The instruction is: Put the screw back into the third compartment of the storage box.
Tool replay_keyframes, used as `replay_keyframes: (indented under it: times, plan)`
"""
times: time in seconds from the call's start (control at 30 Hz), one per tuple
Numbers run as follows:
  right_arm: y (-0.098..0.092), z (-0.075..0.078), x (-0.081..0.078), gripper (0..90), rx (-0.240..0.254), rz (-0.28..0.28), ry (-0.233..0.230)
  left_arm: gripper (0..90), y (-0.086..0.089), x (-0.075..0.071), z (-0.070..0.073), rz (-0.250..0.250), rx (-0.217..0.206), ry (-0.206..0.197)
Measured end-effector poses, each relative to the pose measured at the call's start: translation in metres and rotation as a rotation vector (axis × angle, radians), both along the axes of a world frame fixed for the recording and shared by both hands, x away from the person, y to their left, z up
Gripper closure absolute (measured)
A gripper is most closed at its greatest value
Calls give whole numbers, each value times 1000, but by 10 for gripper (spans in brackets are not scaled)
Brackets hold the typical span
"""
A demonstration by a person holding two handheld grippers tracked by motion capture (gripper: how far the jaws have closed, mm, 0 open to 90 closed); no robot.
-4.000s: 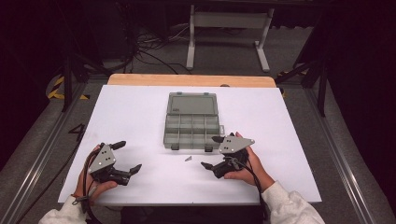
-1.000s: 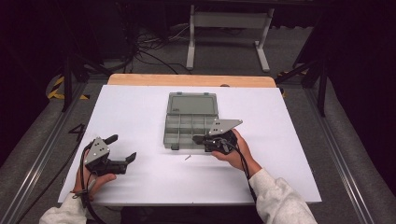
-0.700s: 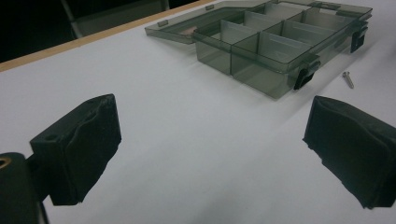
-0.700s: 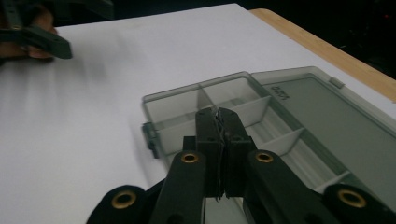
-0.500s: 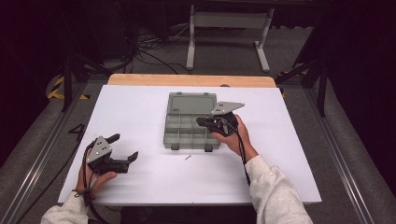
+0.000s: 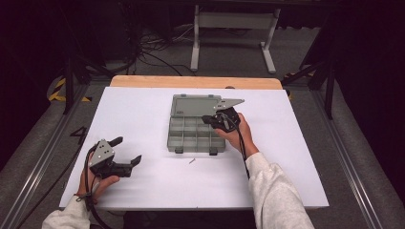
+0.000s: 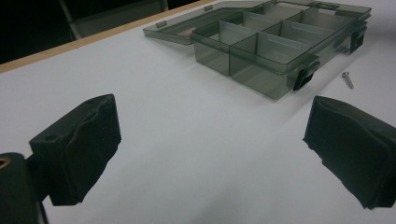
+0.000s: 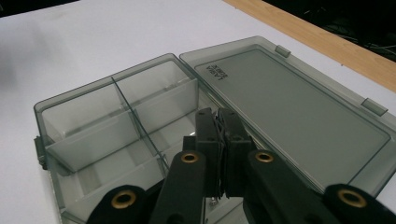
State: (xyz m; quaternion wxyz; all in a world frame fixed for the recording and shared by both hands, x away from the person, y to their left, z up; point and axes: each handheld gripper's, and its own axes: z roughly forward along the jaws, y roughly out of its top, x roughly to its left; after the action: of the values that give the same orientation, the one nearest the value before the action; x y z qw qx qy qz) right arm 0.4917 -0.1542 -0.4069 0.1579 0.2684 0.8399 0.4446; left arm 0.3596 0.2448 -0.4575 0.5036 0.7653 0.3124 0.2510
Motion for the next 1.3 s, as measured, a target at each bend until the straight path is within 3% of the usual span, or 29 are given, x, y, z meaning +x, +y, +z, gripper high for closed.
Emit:
replay_keyframes:
  times: [0.83, 1.17, 1.3]
  plan:
    - [3, -9, 4, 900, -31, -7, 38, 44, 0, -1, 0, -9, 6, 6]
    - [0, -6, -4, 859, -15, 3, 19, 44, 1, -2, 0, -8, 6, 7]
    - [-2, -1, -14, 822, 2, 20, -14, 44, 1, -2, 0, -9, 3, 7]
